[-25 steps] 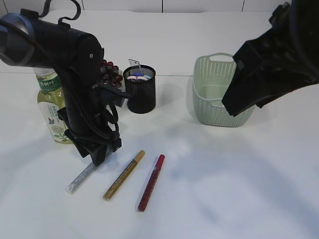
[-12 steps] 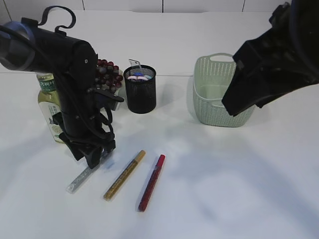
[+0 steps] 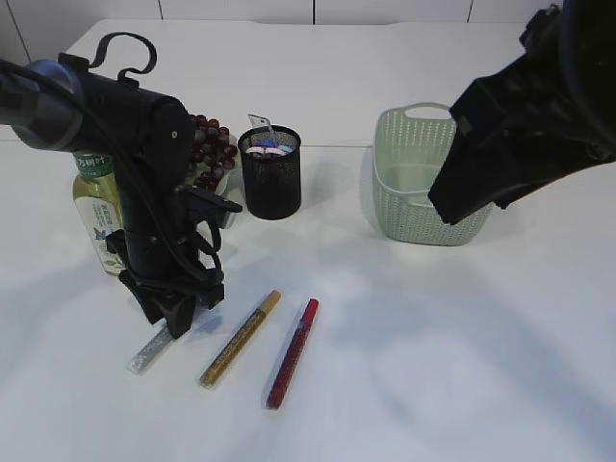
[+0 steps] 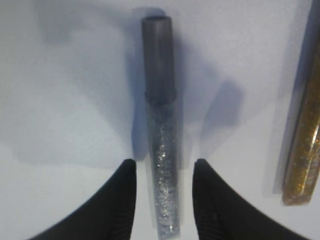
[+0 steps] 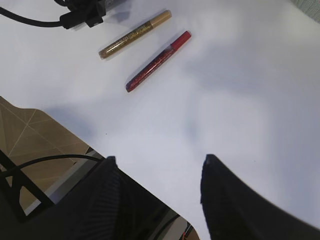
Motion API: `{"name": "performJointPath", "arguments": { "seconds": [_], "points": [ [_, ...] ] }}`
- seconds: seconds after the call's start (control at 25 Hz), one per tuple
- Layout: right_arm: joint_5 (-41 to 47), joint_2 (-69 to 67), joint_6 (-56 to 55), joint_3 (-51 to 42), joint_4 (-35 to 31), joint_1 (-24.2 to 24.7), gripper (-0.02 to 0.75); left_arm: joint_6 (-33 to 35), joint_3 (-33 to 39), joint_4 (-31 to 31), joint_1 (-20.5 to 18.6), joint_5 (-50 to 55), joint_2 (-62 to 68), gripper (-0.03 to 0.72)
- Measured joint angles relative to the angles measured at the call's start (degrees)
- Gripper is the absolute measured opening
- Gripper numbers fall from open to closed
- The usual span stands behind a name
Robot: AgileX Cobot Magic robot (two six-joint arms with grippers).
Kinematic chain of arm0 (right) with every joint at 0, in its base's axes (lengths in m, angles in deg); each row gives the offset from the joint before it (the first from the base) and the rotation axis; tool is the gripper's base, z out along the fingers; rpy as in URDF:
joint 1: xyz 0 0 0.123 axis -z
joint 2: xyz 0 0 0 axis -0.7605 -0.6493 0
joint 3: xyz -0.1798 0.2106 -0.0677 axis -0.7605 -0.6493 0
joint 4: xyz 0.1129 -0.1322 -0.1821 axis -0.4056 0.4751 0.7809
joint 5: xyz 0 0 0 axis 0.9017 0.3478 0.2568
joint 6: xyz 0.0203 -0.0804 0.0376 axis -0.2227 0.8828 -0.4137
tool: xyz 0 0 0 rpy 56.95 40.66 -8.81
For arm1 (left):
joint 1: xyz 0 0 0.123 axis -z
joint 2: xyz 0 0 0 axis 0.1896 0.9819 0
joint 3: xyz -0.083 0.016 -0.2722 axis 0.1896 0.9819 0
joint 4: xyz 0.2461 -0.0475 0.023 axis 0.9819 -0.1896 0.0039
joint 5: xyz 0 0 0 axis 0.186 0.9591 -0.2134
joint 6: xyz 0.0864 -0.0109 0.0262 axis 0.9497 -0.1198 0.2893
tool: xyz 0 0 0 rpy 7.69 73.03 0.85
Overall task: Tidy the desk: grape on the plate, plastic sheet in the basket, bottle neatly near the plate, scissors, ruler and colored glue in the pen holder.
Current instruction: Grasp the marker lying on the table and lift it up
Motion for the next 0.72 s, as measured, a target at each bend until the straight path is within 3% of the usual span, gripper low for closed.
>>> {"name": "performJointPath", "arguments": {
  "seconds": [0.72],
  "points": [
    [0.0,0.0,-0.11,0.0,0.0,0.0,0.417,0.52,0.0,-2.5,0.0,-1.53,1.1,0.255]
  ]
}}
